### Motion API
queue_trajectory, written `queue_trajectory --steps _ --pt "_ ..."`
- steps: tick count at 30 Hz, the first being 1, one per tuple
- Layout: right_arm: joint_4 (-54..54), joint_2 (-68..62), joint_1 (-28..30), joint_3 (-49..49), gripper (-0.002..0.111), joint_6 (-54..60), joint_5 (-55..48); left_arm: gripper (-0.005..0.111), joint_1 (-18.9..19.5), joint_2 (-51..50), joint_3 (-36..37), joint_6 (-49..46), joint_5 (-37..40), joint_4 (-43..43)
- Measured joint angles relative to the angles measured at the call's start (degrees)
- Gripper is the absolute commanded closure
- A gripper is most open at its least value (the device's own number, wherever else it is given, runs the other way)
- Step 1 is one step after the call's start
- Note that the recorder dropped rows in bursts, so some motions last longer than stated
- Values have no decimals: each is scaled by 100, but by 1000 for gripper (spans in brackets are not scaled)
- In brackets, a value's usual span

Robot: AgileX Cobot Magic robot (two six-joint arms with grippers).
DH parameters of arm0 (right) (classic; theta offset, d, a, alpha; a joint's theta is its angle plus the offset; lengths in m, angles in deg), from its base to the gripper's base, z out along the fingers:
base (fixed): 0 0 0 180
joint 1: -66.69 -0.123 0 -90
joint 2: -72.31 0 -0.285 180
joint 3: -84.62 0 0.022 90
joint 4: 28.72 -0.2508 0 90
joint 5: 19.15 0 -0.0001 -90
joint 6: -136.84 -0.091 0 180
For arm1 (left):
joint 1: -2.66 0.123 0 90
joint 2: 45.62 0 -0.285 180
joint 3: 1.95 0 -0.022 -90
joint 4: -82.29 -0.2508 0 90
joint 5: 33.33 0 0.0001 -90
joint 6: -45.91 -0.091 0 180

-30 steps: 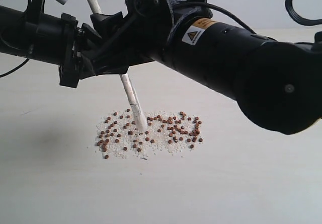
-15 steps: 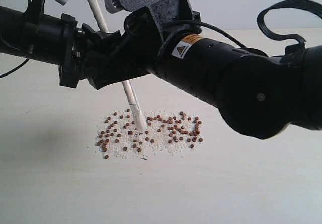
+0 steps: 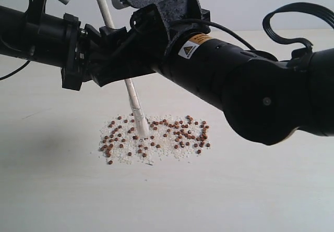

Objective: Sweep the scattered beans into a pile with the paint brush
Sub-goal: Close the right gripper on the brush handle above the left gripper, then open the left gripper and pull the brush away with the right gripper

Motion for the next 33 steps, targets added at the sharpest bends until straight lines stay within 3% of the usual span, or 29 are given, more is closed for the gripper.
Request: queue_trajectory --steps 25,33 --pt "-623 -224 0 -649 55 44 -382 107 0 0 0 0 38 14" --pt "-1217 -232 0 -649 69 566 -361 107 0 0 0 0 38 42"
